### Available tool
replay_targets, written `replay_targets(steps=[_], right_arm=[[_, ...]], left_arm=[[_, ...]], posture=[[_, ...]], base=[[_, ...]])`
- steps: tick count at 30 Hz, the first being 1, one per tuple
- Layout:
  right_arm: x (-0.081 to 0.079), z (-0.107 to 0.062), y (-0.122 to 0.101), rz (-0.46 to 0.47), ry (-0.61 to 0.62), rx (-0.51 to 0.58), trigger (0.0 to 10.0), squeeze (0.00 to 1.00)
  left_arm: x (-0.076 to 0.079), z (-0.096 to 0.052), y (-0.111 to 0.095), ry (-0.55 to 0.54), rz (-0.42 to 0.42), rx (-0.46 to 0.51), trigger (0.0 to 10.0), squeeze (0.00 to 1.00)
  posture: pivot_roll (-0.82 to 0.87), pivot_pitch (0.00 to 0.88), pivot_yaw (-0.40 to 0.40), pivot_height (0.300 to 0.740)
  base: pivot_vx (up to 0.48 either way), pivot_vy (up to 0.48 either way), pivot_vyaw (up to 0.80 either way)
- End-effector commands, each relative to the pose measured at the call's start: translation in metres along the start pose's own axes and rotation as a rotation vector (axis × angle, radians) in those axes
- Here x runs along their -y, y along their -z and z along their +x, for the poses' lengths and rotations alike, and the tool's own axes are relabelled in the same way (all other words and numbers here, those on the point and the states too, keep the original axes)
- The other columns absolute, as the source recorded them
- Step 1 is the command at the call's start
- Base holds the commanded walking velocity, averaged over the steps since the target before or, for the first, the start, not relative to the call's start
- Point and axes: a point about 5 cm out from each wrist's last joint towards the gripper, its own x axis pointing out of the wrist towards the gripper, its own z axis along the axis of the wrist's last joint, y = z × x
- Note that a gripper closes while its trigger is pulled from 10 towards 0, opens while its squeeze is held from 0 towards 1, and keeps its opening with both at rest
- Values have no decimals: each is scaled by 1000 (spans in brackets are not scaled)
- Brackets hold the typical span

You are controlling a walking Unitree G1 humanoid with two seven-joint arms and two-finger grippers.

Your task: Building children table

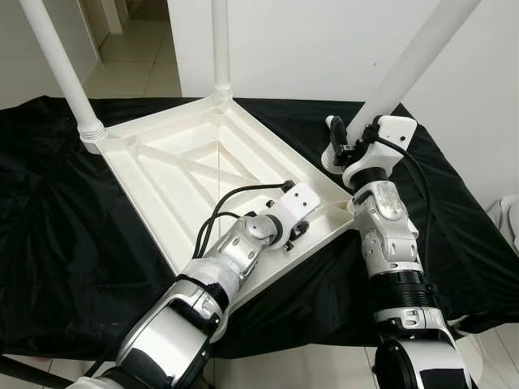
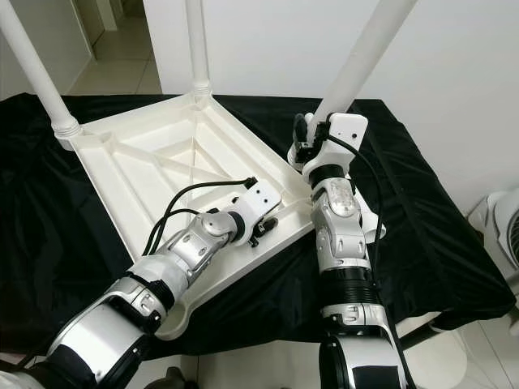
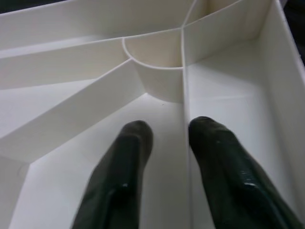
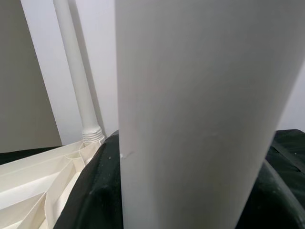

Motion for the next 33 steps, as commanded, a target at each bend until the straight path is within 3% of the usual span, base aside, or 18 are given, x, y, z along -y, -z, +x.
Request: replay_targets(steps=[1,13,16,19,23,33], right_arm=[[2,-1,-3,-18,5,18,10000,0],[4,-2,-3,-28,13,19,10000,0],[5,-4,-3,-31,16,20,10000,0],[5,-4,-3,-31,16,20,10000,0],[5,-4,-3,-34,15,20,10000,0],[4,-3,-3,-36,10,22,10000,0]], left_arm=[[0,1,0,9,30,-10,0,0],[-11,-9,17,38,72,-35,0,0],[-16,-23,26,58,94,-34,0,0],[-17,-25,27,61,98,-32,0,0],[-19,-50,41,117,120,-39,0,0],[-21,-79,61,170,155,-93,0,0]], posture=[[57,0,27,740],[51,0,35,740],[48,0,37,740],[49,0,35,740],[50,0,33,740],[58,0,30,740]], base=[[0,0,0],[0,0,0],[0,0,0],[0,0,0],[0,0,0],[0,0,0]])
